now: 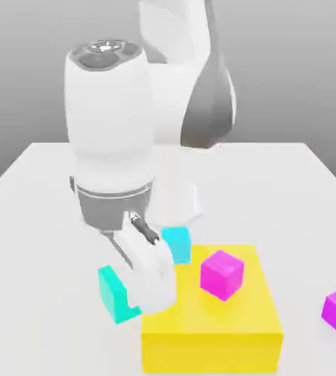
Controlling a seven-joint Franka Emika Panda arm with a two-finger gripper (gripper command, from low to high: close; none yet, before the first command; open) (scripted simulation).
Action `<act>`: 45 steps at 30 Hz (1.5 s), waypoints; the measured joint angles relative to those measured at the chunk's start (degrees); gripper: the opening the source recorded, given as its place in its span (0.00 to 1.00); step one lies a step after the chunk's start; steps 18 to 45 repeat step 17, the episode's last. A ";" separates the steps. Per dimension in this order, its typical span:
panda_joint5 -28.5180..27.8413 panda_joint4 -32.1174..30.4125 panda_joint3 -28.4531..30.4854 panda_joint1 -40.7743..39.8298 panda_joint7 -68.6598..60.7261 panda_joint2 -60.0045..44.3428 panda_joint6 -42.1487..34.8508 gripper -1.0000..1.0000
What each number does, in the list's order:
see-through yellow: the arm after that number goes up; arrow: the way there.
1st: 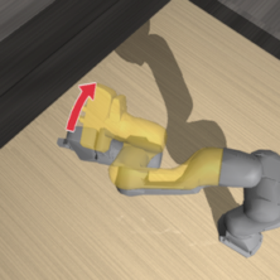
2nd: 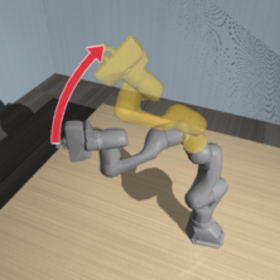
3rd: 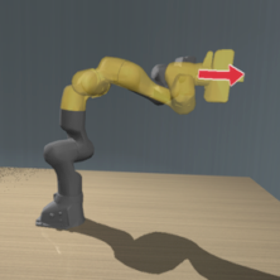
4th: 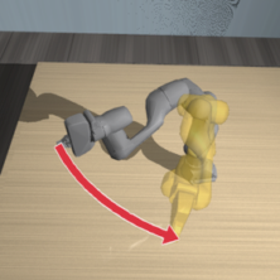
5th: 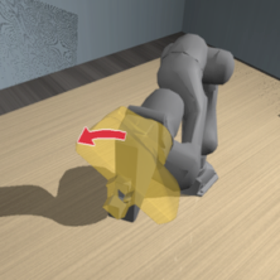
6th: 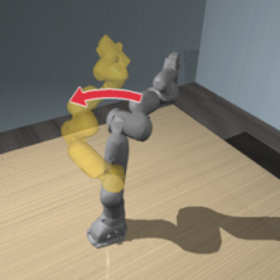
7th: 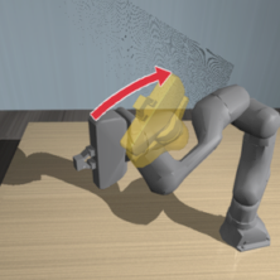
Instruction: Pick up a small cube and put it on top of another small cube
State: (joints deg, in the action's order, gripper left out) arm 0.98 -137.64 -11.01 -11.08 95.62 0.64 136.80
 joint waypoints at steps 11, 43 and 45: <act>4.80 -15.53 -4.31 9.00 -9.33 13.88 2.24 0.00; 3.82 -17.31 -4.87 8.83 -8.57 9.30 8.56 1.00; 3.82 -17.31 -4.87 8.83 -8.57 9.30 8.56 1.00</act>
